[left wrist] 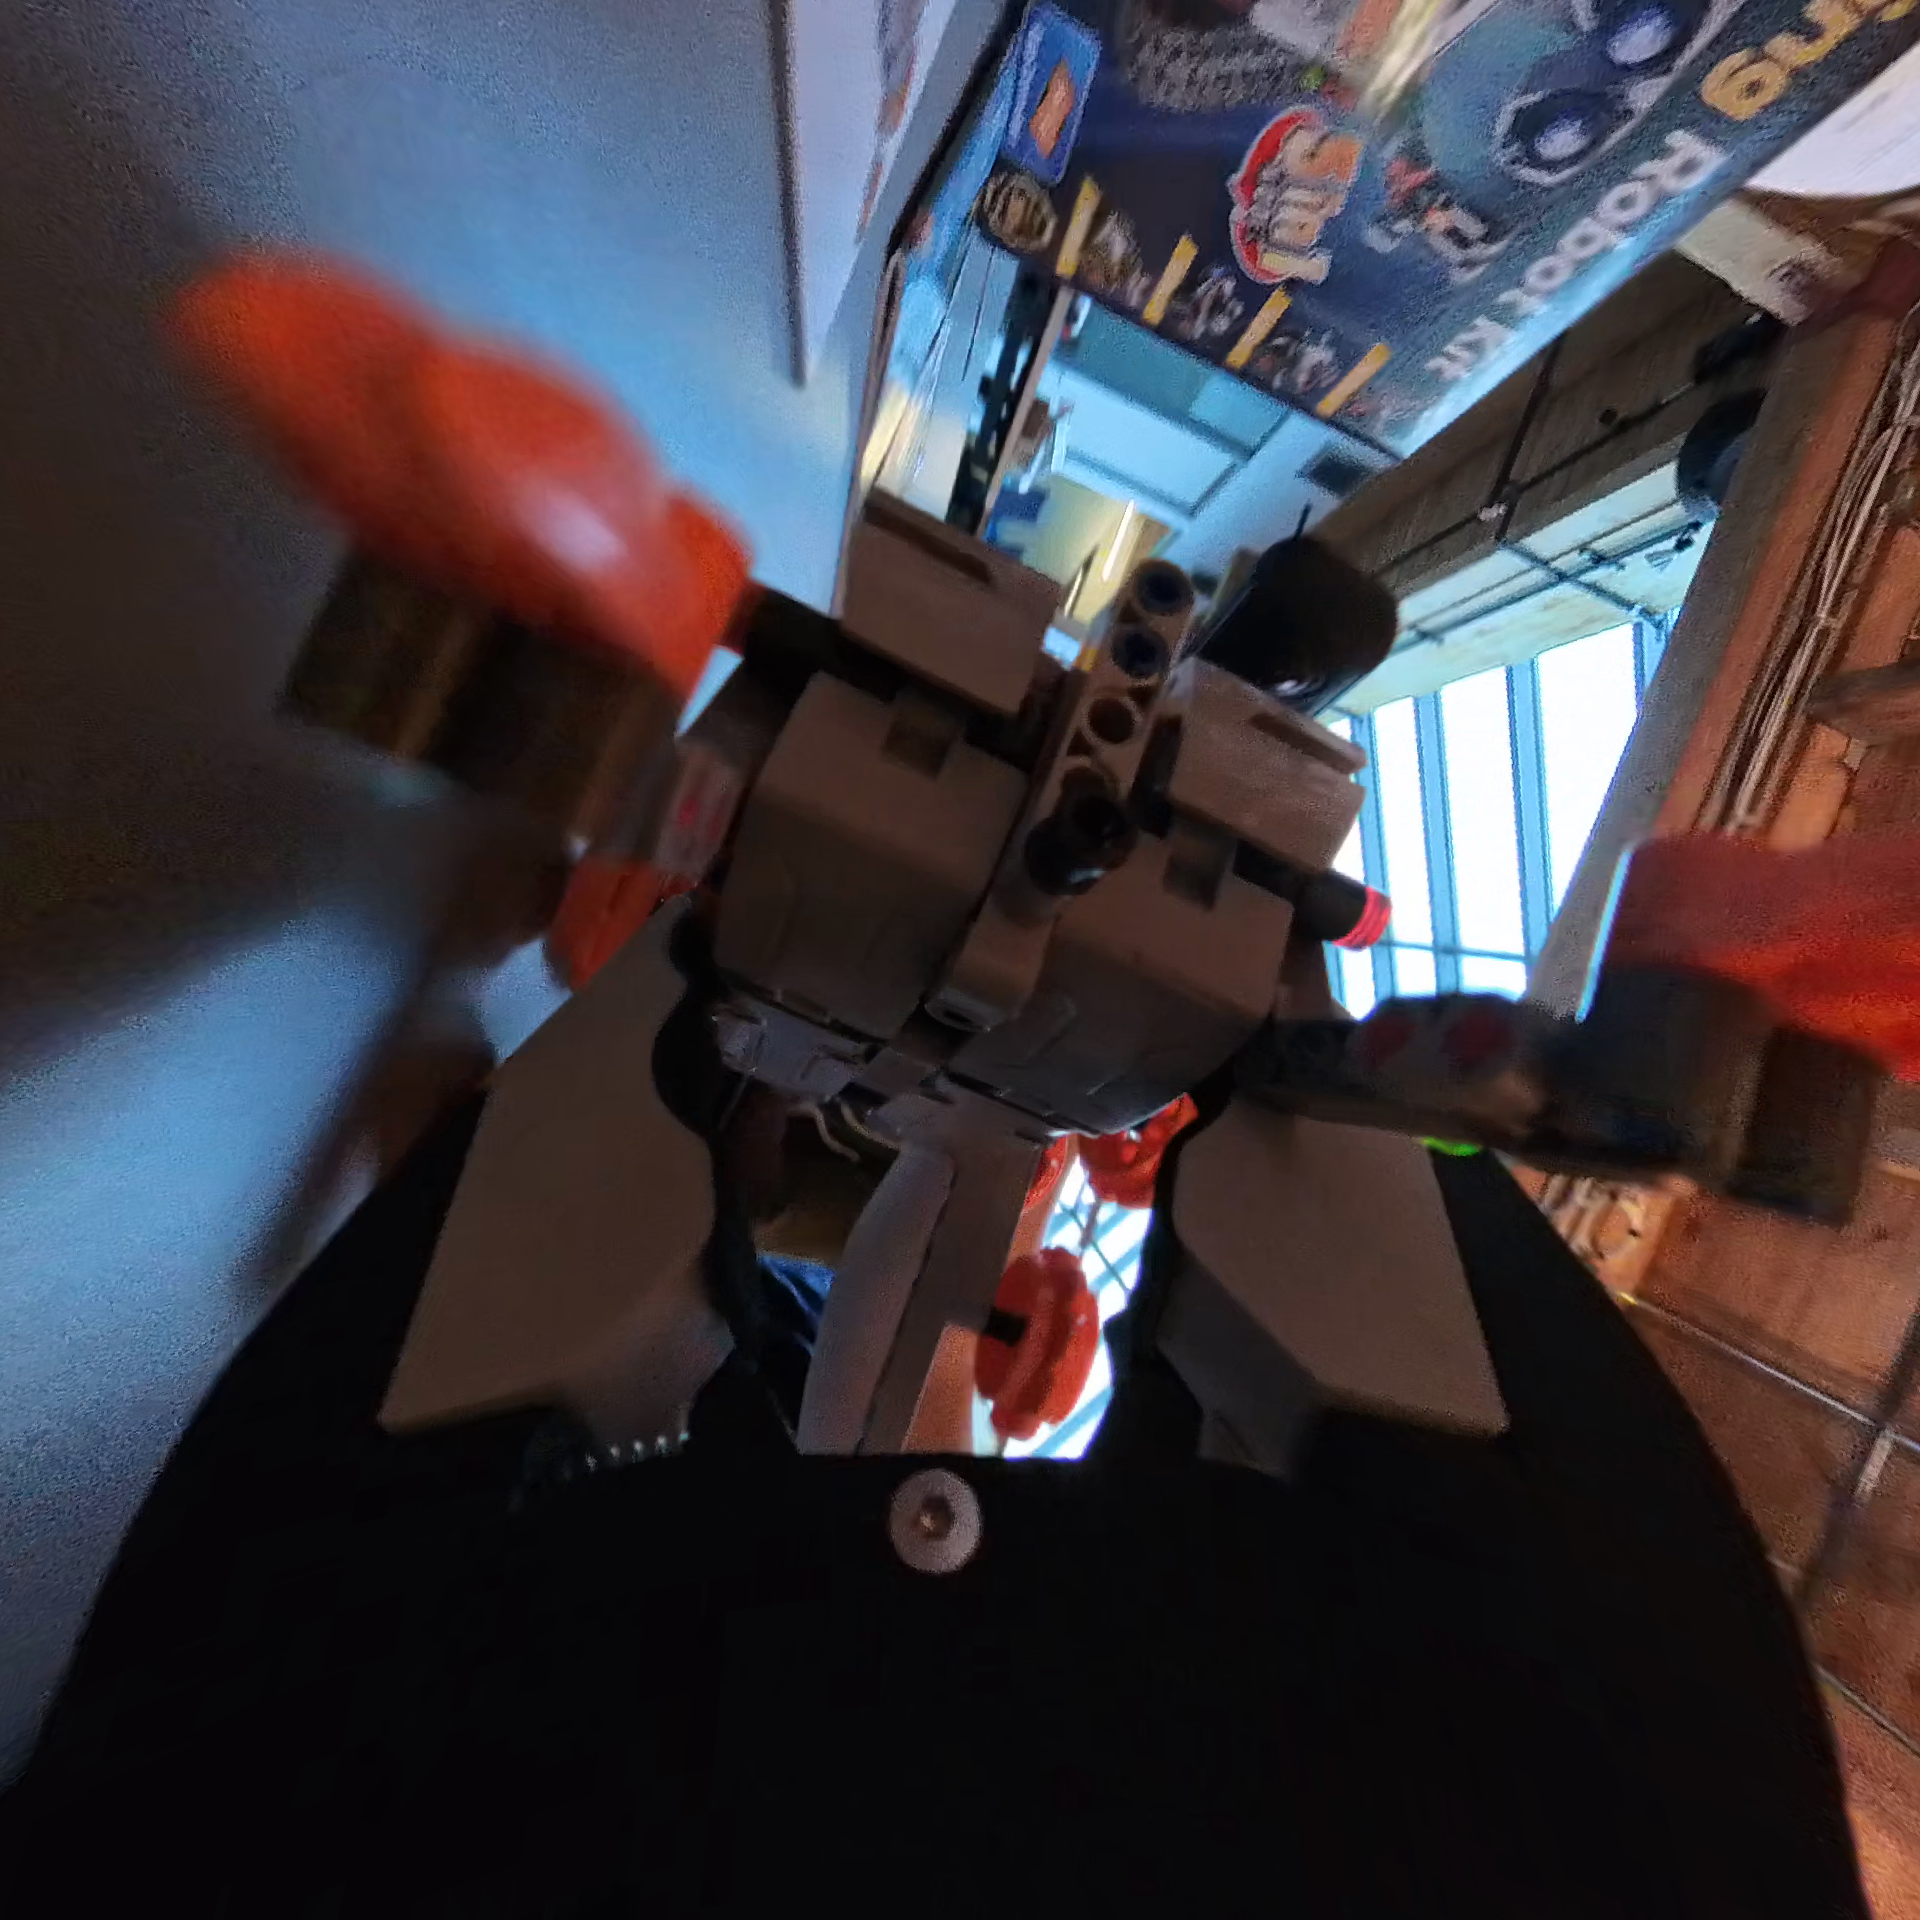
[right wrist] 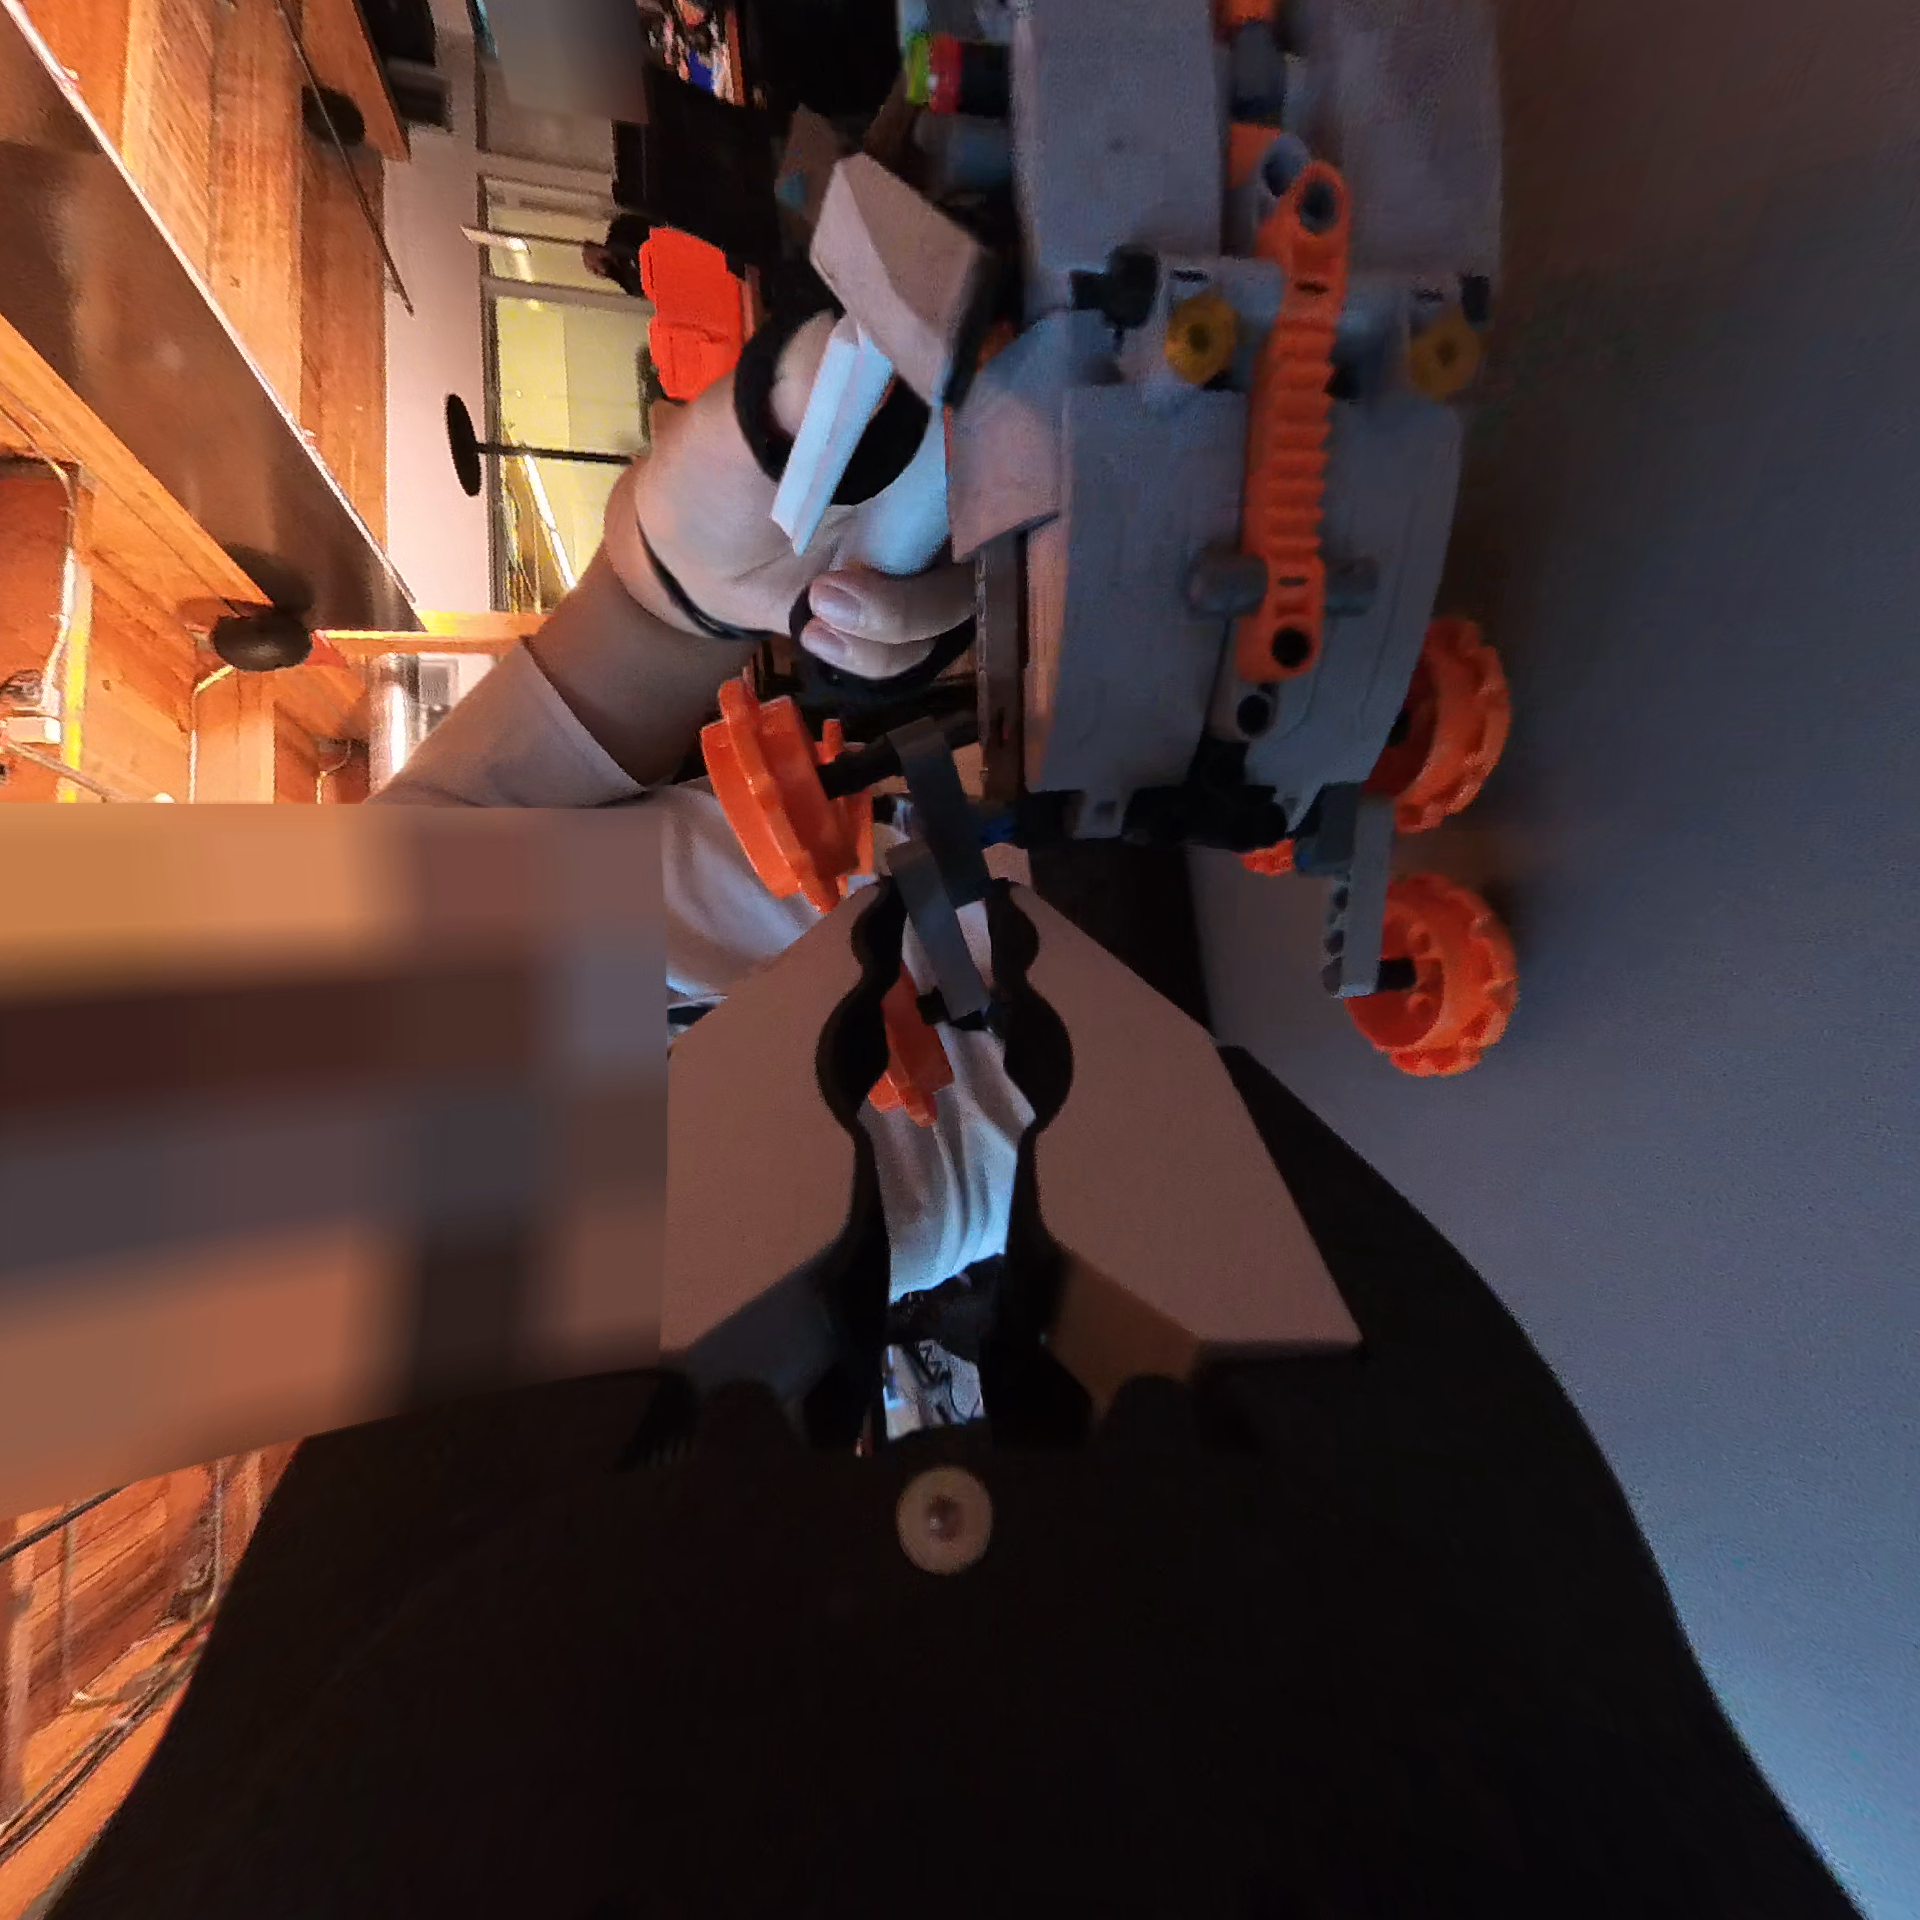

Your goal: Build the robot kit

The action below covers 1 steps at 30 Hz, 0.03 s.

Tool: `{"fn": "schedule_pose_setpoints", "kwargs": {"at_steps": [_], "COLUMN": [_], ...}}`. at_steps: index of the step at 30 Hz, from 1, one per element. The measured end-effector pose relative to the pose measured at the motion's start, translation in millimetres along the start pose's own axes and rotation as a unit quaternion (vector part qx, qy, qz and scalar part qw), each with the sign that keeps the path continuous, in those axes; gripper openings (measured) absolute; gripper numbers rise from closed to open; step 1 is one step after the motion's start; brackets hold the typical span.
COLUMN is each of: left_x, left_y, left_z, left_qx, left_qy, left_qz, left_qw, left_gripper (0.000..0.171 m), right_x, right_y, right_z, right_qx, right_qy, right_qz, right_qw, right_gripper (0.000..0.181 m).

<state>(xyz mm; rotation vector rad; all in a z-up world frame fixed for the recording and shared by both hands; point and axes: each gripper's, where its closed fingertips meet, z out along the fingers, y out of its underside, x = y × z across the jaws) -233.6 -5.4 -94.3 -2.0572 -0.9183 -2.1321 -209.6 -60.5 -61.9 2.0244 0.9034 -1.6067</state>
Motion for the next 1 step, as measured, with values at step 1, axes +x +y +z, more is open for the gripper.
{"fn": "schedule_pose_setpoints", "kwargs": {"at_steps": [1], "left_x": [-5.2], "left_y": [0.7], "left_z": [-0.7], "left_qx": [-0.013], "left_qy": [-0.003], "left_qz": [-0.009], "left_qw": [1.000], "left_gripper": [0.090], "right_x": [3.6], "right_y": [-2.0], "right_z": [-0.7], "right_qx": [-0.006], "right_qy": [0.007], "right_qz": [0.002], "right_qw": [1.000], "right_gripper": [0.015]}}
